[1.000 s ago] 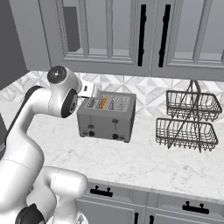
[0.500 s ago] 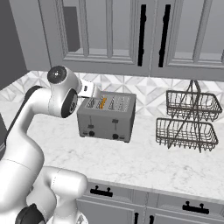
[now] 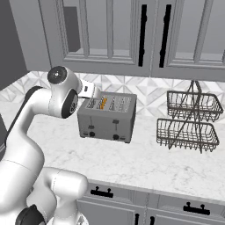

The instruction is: Start the toaster. Once the lever pops up, take the bread to the plate on the dining counter.

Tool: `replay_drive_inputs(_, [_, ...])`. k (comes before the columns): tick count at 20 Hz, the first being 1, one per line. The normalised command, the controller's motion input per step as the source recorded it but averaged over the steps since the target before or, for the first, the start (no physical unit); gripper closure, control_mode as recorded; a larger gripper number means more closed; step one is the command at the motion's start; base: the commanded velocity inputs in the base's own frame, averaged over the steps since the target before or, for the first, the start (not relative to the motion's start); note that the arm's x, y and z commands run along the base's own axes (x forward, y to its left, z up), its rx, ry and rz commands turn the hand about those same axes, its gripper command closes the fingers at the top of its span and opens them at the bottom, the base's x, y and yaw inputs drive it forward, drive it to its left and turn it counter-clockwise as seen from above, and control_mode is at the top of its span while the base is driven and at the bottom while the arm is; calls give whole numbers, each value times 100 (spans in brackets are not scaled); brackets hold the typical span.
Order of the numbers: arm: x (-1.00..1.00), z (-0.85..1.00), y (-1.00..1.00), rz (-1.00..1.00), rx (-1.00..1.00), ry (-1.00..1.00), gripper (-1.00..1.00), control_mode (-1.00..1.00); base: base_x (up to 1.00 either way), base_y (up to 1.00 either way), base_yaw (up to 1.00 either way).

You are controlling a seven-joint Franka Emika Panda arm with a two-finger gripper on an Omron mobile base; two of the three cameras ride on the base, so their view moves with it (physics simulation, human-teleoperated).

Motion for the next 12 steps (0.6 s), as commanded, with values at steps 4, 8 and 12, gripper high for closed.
replay_drive_inputs(4, [0, 0, 0, 0, 0, 0, -100, -100, 0, 0, 0])
replay_drive_inputs(8, [0, 0, 0, 0, 0, 0, -100, -100, 0, 0, 0])
replay_drive_inputs(12, [0, 0, 0, 0, 0, 0, -100, -100, 0, 0, 0])
